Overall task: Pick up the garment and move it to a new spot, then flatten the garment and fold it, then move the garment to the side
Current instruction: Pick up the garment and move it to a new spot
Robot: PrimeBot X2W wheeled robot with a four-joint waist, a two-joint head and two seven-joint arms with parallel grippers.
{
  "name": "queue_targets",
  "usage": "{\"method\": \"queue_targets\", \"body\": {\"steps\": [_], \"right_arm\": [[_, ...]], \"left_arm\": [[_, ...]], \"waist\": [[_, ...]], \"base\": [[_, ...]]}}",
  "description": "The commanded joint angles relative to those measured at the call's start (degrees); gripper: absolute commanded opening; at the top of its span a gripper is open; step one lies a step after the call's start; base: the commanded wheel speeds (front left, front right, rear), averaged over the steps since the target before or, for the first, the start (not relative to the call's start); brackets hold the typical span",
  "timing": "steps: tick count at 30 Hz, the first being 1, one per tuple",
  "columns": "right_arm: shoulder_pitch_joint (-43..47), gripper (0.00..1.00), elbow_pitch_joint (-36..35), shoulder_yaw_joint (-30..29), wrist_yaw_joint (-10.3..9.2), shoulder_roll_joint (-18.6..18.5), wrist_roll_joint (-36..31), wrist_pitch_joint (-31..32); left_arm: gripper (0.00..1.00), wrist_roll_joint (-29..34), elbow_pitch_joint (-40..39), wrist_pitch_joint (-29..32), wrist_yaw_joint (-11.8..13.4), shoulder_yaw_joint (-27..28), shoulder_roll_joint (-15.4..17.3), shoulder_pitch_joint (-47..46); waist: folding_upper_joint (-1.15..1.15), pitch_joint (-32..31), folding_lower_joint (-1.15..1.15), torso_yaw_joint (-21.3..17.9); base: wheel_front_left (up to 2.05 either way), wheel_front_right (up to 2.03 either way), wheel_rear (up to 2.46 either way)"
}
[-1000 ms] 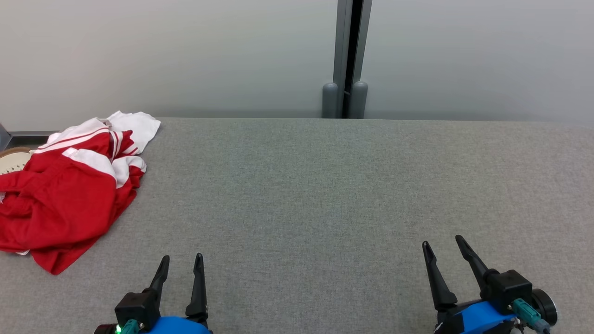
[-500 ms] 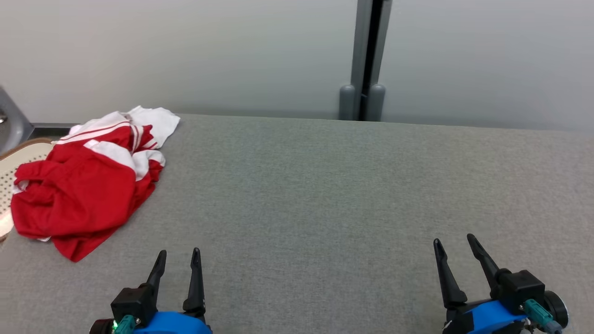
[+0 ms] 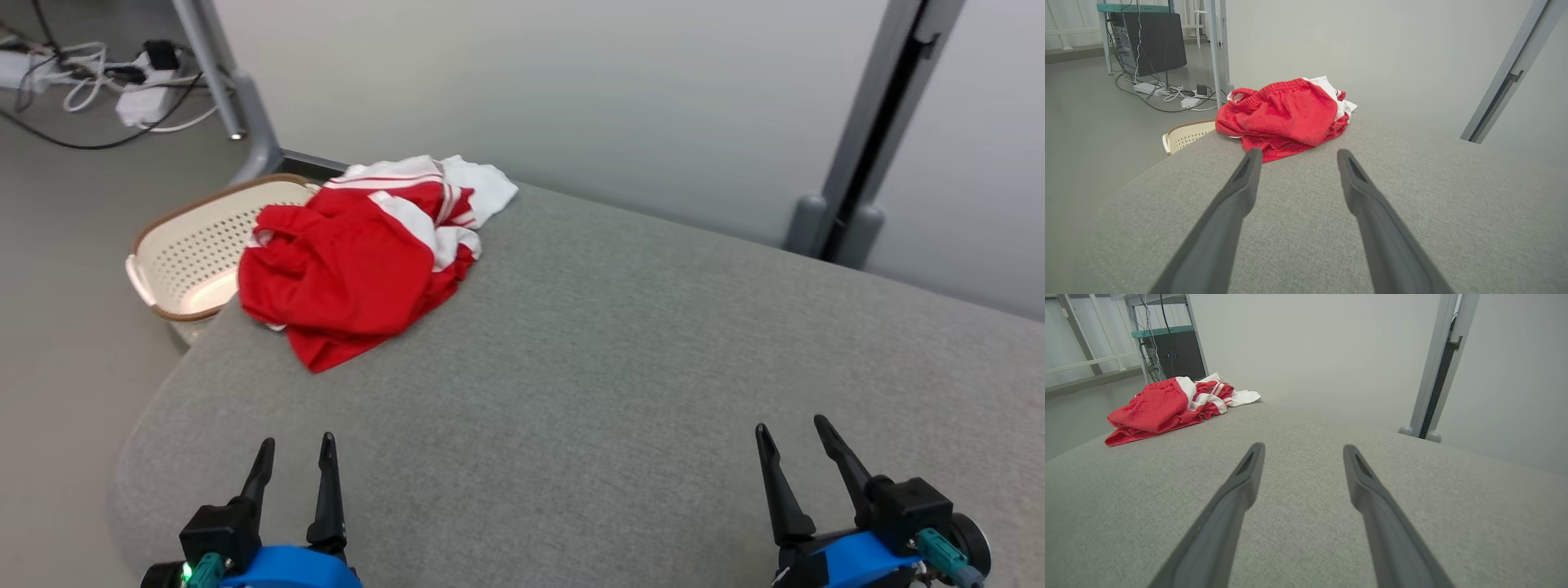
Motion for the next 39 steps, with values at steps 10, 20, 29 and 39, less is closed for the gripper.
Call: {"method": "queue_targets", "body": {"steps": [10,20,29,39], "right_arm": [[-0.62,1.0,-0.25,2.59,0.01,-0.27,0.74,-0.24],[-2.32,1.0,-1.46,1.57,0.01,-0.26,-1.45,-0.24],[-7.27,1.0,-5.21,-0.18,0.01,-0.26,-7.45,-0.23],[-12.01,1.0,-7.51,2.18,0.01,-0.25,-10.63,-0.16]], "left_arm": [[1.0,0.34,-0.84,-0.22,-0.4,1.93,-0.01,1.88],[1.0,-1.47,-4.37,-0.22,-0.86,7.87,3.83,-2.94],[1.0,-3.34,-8.81,4.04,-2.07,10.87,16.19,-22.9],[1.0,-15.64,0.83,16.95,-2.55,2.9,31.01,-44.08]], "waist": [[0.0,2.07,0.0,8.46],[0.0,6.17,0.0,6.59],[0.0,15.69,0.0,0.29],[0.0,28.22,0.0,-8.89]], "base": [[0.0,0.0,0.0],[0.0,0.0,0.0],[0.0,0.0,0.0],[0.0,0.0,0.0]]}}
